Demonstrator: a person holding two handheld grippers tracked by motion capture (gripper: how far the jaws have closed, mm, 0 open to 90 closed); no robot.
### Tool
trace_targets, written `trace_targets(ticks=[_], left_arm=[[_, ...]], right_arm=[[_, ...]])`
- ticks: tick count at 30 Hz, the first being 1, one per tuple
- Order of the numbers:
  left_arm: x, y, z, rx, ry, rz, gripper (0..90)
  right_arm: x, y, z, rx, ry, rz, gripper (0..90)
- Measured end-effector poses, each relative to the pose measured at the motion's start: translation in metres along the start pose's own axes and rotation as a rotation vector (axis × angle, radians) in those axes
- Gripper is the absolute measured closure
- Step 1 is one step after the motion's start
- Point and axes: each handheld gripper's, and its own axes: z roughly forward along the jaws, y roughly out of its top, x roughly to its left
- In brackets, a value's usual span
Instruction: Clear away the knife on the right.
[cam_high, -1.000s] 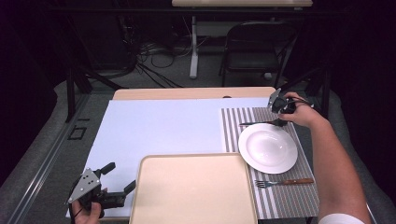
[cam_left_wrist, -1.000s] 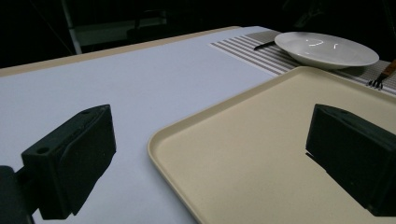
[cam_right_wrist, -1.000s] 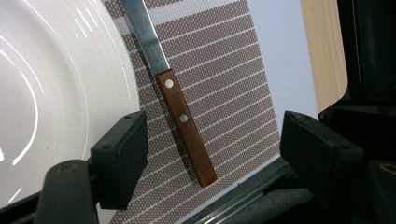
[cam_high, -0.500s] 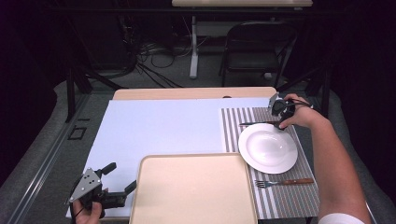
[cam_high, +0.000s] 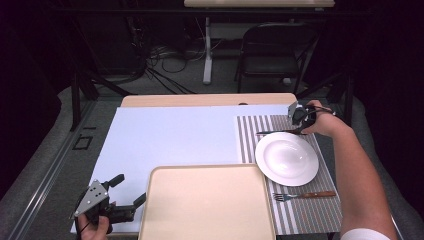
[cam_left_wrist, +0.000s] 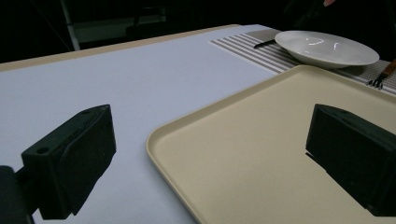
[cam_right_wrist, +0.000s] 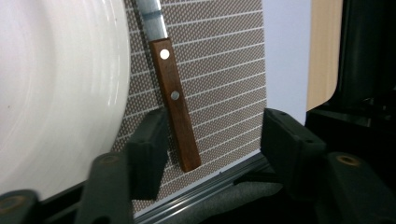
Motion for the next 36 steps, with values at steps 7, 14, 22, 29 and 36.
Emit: trace_targets(ticks=[7,14,22,29,36], left_arm=[[0.0,0.0,0.0,0.002,-0.003,-0.005,1.6],[0.001,-0.001,0.001,0.009,-0.001,0.001,1.6],[0.001,-0.002,0.001,0.01,0.002,-0.007,1.6],[0.001,-0.002,0.0,0.011,0.003,-0.007,1.6],[0.002,-0.002,0.0,0.011,0.008,-0.008,2.6]], right_arm=[[0.001,0.002,0.003,0.008,0.02,-0.034,47.0],[0.003,0.004,0.008,0.028,0.053,-0.083,51.5],[0.0,0.008,0.015,0.04,0.055,-0.119,59.0],[0.004,0.011,0.023,0.048,0.086,-0.122,60.1],[0.006,0.01,0.029,0.065,0.106,-0.121,61.0]])
